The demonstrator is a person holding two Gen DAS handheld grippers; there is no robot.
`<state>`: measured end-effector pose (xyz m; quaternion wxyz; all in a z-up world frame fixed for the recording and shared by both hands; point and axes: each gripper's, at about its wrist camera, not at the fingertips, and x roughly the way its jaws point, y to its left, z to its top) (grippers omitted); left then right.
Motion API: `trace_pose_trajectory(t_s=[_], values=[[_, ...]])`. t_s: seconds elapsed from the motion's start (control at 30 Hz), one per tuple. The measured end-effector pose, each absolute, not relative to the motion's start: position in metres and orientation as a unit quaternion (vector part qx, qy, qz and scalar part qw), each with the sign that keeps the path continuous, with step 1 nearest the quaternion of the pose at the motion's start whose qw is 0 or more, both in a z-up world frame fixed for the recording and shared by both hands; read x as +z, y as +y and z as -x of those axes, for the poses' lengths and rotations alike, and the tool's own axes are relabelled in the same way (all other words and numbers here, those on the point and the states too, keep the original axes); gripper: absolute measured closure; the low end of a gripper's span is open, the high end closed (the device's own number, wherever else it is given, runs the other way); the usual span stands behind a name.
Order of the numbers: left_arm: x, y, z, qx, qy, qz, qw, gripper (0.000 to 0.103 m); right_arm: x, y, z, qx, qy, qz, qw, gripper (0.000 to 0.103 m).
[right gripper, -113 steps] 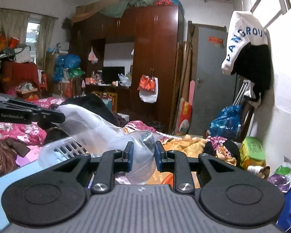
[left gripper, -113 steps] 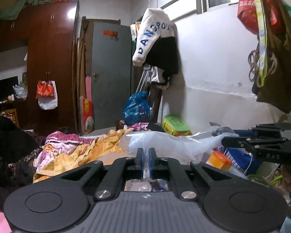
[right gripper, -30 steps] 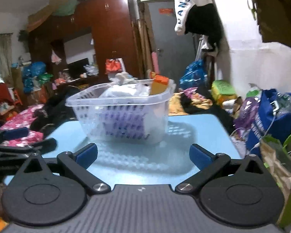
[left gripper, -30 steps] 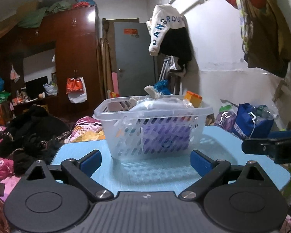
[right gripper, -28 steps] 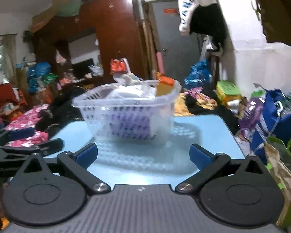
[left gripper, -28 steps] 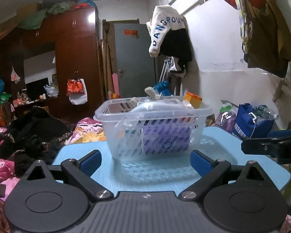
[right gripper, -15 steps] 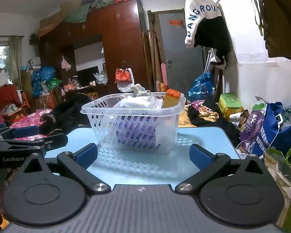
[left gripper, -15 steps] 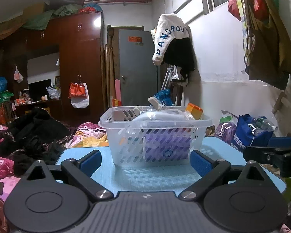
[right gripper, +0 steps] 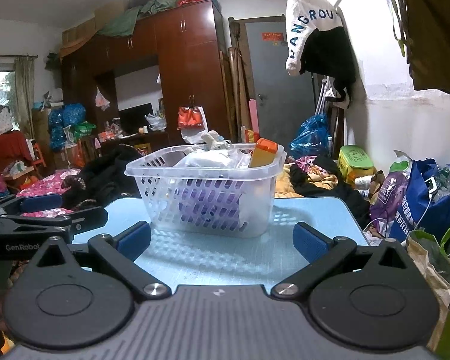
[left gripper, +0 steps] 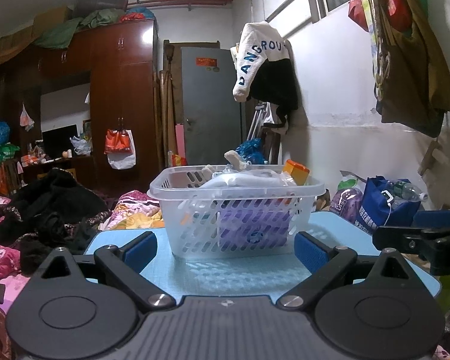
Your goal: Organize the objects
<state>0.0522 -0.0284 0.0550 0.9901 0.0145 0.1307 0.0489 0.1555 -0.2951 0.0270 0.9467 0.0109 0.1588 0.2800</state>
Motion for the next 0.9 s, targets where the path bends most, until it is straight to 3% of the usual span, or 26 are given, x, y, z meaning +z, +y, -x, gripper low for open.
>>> trace_pose_trajectory(t_s=[0.9], values=[[0.0539, -0.0311, -0.0524, 0.046, 0.132, -0.015, 0.990, 0.004, 0.0272, -0.2953, -0.1505, 0.285, 0.152, -0.006, 0.946, 0.000]])
